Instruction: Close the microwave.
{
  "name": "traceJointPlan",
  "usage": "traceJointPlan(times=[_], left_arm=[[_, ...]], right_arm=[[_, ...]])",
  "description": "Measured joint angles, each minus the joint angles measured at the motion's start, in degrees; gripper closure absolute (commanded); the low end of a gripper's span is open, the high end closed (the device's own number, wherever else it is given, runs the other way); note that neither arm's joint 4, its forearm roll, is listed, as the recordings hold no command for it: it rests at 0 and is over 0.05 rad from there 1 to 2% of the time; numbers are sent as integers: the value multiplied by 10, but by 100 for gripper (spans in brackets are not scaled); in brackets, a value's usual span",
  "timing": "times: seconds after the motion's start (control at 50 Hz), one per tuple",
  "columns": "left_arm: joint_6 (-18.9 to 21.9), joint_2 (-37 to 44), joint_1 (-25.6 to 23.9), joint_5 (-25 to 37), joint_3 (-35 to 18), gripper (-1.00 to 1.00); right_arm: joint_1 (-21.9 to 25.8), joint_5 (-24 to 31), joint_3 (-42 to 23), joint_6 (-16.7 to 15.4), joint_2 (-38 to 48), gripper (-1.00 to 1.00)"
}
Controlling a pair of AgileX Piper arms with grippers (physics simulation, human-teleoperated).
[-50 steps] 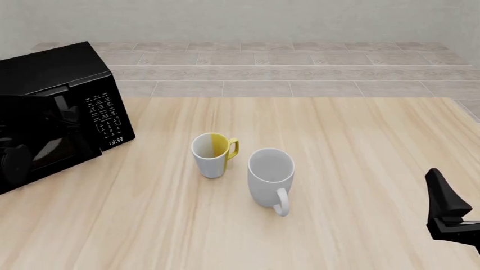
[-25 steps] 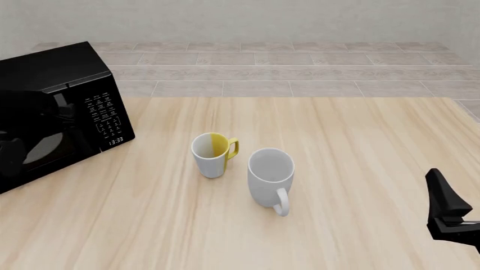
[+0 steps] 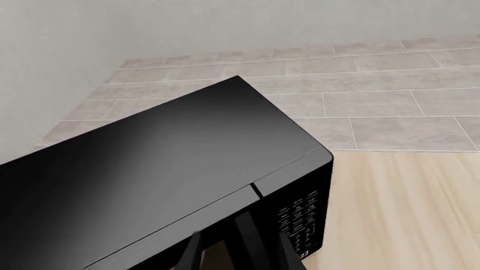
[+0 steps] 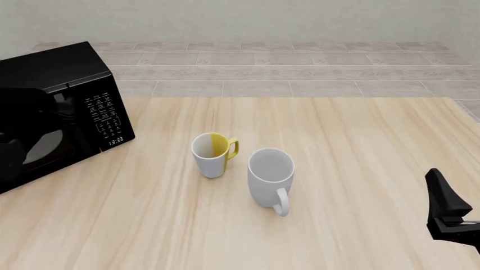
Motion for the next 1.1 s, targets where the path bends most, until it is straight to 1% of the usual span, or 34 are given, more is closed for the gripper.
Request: traceJointPlan(times=[0.12, 0.24, 0.44, 0.64, 0.9, 1.0, 1.1], left_arm=[[8, -69, -16, -9, 46, -100], [12, -149, -37, -5, 98, -100], [9, -298, -66, 41, 176, -100], [-2, -465, -81, 135, 232, -100], [-22, -708, -98, 310, 280, -100], [-26, -770, -103, 353, 290, -100], [-28, -807, -107, 373, 300, -100]], right_arm=[[0, 1, 0, 1, -1, -100], [1, 8, 0, 1, -10, -100], [1, 28, -1, 3, -32, -100], [3, 37, -3, 4, -42, -100], [5, 32, -6, 0, -35, -100], [6, 35, -9, -2, -37, -100], [6, 34, -9, -3, -36, -100]])
